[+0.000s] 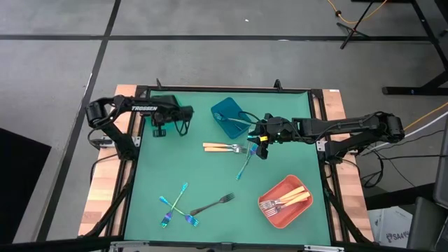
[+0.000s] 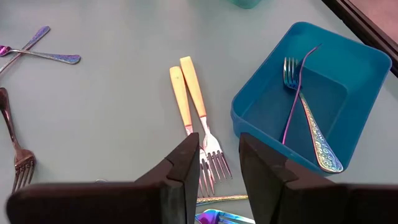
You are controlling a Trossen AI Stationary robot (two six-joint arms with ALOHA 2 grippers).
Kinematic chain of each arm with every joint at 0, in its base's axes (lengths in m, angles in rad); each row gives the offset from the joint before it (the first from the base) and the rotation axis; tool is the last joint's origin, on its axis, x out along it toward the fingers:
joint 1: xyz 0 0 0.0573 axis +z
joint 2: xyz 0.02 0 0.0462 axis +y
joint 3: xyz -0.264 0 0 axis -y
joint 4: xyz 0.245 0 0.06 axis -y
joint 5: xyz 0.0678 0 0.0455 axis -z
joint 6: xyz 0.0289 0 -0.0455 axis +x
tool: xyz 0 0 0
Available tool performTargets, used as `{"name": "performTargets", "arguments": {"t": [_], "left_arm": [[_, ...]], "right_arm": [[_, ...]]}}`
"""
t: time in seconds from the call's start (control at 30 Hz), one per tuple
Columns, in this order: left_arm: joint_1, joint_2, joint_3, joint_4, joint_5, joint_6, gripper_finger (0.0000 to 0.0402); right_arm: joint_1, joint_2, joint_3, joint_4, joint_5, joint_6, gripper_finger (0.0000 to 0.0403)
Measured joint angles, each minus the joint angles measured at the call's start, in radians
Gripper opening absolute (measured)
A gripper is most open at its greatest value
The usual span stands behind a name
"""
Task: Sort silverware by color (type)
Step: Put the purple fork into the blue bin
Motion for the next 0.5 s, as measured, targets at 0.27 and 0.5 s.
{"name": "performTargets", "arguments": {"t": [0.27,0.5], "left_arm": [[-0.016,0.0,0.066,-0.008,-0.026,-0.045,0.0071],[-0.05,0.0,0.176,-0.01,-0.014,-0.081,0.0071]], "right_arm": [[0.0,0.0,0.0,0.0,0.0,0.0,0.0104],[0.0,0.0,0.0,0.0,0.0,0.0,0.0104]]}}
